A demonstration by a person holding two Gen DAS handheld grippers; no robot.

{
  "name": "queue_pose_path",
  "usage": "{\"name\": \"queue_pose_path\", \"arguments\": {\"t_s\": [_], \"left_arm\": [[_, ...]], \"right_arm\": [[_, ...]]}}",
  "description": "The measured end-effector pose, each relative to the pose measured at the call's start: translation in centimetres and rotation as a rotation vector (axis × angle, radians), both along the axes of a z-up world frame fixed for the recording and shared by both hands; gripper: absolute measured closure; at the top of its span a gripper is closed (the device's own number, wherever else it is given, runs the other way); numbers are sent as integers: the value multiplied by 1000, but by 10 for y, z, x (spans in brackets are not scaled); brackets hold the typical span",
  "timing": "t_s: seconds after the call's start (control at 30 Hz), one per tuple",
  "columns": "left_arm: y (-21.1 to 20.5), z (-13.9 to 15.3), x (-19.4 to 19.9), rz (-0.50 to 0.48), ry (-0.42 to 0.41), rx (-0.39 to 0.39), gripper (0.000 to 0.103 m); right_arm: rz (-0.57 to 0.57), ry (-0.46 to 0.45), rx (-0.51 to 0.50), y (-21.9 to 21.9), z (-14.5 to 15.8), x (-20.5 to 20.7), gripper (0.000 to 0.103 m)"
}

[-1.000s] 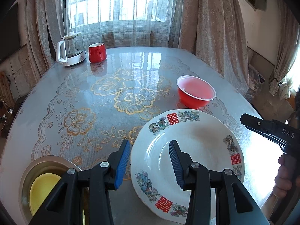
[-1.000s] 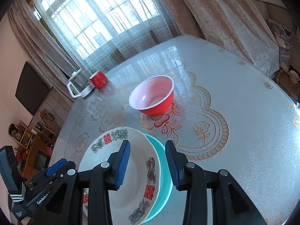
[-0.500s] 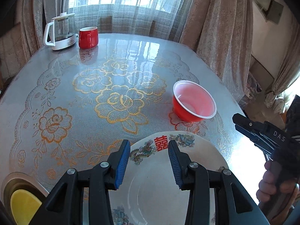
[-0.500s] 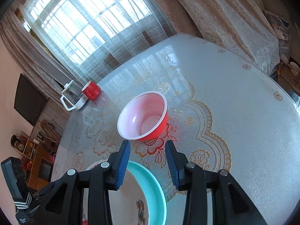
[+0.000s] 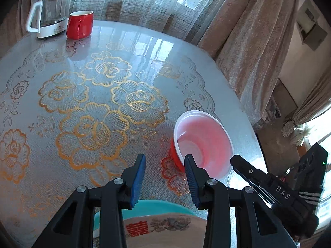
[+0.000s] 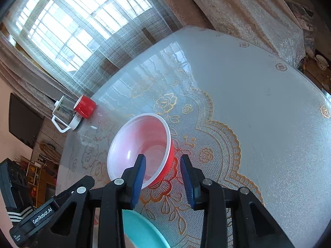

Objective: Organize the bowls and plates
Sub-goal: 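Grasp the rim of the red plastic bowl with the left tool, then lift the red plastic bowl with the left tool and carry it over the steel bowl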

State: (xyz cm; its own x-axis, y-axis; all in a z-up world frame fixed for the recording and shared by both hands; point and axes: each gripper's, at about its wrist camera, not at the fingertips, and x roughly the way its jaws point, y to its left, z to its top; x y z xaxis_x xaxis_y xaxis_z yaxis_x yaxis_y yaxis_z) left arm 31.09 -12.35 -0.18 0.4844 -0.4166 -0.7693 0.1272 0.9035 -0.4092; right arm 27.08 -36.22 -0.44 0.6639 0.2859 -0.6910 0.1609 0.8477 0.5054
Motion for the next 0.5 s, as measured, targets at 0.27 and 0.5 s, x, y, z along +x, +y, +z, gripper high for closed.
{"name": "queue_pose_path", "arguments": {"t_s": [0.27, 0.5], "left_arm": [[-35, -11, 13, -66, 29, 2, 75], [-29, 1, -1, -75, -15, -11, 76]], "right_arm": [[39, 7, -42, 8, -6, 4, 90], [57, -24, -61, 11, 6, -8, 90]]}}
